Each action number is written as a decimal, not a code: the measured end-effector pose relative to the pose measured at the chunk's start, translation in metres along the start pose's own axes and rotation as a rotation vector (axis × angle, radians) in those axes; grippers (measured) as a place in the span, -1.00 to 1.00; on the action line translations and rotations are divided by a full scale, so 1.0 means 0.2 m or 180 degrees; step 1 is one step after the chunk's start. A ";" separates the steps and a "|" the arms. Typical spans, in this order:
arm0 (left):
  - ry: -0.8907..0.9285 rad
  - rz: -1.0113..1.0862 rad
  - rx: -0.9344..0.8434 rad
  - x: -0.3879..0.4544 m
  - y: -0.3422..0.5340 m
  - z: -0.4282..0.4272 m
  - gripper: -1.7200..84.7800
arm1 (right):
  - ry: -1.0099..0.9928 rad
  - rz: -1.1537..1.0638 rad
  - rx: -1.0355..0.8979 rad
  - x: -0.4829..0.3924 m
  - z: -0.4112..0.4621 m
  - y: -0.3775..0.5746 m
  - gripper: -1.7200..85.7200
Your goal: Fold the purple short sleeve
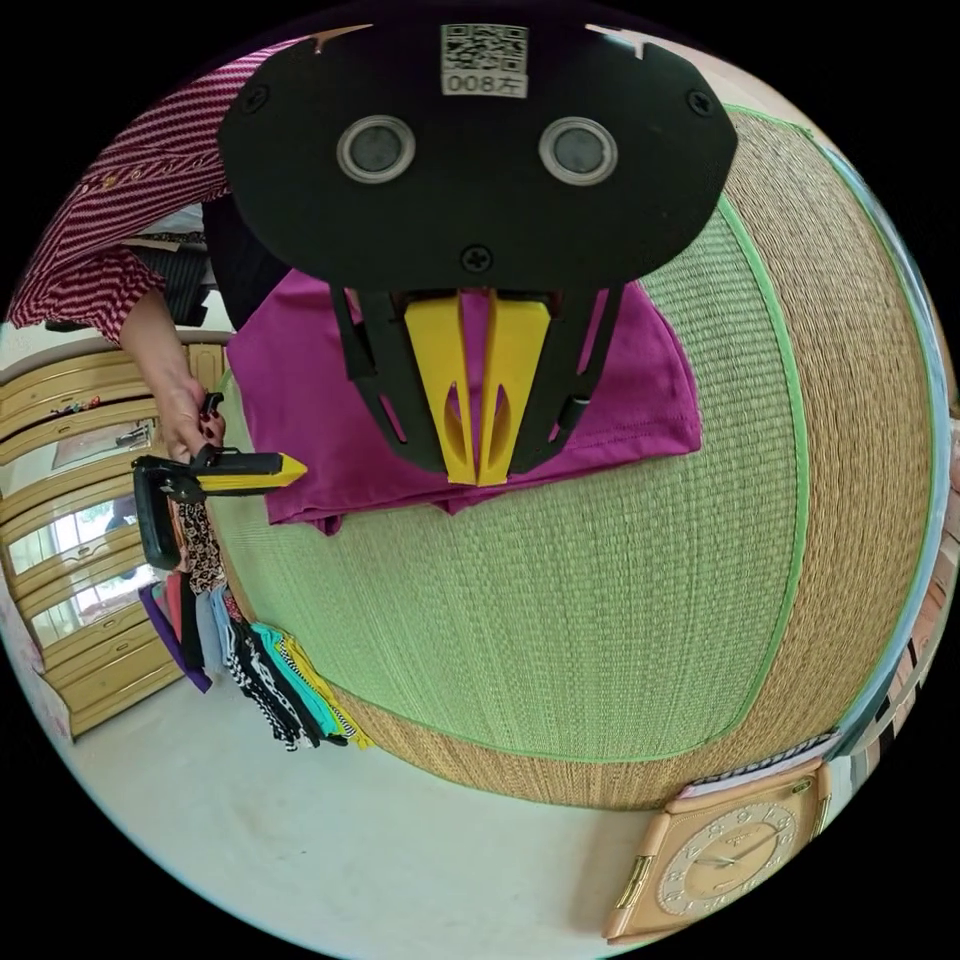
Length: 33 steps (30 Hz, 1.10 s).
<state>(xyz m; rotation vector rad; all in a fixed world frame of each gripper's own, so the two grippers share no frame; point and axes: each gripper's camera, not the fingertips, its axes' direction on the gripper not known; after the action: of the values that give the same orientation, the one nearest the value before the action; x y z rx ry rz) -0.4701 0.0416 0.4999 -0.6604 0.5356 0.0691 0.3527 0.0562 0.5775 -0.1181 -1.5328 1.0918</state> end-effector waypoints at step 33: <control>0.0708 -0.1523 0.0225 -0.70 1.53 -0.61 -0.78 | -0.1203 0.1151 0.0676 0.71 -0.58 1.16 -0.80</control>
<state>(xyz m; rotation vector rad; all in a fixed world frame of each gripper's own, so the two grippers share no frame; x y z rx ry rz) -0.7155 0.2257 0.3149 -0.7160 0.5778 -0.4753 0.2911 0.3379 0.5090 -0.0440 -1.7582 1.6297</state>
